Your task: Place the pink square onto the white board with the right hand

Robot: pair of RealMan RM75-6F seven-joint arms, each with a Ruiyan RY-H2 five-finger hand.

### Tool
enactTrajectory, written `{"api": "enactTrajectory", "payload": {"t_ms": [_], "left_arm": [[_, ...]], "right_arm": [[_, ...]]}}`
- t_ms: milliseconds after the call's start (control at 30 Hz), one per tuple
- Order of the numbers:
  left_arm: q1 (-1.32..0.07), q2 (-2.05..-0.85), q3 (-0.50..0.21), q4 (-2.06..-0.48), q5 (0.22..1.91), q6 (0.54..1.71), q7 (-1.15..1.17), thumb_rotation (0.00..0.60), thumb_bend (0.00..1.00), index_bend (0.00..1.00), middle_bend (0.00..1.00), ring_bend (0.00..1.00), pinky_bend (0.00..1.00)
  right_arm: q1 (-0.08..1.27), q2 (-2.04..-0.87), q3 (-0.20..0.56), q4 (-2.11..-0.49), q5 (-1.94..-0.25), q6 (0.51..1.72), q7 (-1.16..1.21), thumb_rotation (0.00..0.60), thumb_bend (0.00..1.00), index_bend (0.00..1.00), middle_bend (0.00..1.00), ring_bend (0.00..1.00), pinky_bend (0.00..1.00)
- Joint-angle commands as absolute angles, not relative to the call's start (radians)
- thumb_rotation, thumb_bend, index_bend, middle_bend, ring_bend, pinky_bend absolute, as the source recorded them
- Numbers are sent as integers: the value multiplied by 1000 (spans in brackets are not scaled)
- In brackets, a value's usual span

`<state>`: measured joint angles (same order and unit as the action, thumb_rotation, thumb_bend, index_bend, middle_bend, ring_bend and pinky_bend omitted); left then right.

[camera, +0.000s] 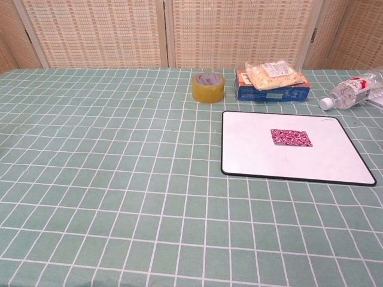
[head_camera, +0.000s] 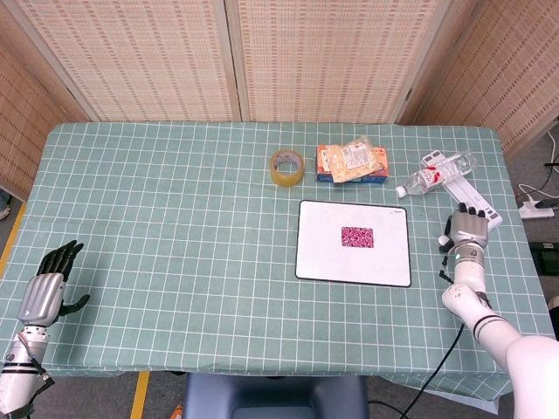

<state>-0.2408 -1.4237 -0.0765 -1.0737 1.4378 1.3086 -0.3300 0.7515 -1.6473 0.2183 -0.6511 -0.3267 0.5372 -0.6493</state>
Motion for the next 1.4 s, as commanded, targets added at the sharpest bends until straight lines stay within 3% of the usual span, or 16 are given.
{"api": "enactTrajectory", "payload": {"t_ms": [33,933,1400], "left_arm": [[-241,-1424,-76,-1073,1438,1308,-329,600,187,0,0,0,0],[-244,-1427,-73,-1067,1441,1304,-340,600,187,0,0,0,0],[-240,-1419,-71,-1072,1451,1319,-364,600,187,0,0,0,0]], "right_arm": [[753,-1649,219,-649,-322,533,-652,600,180,526,0,0,0],[758,-1645,231,-662,-328,541,-636,600,202,600,0,0,0],[787,-1509,261,-1054,-357,738,-645,600,208,604,0,0,0]]}}
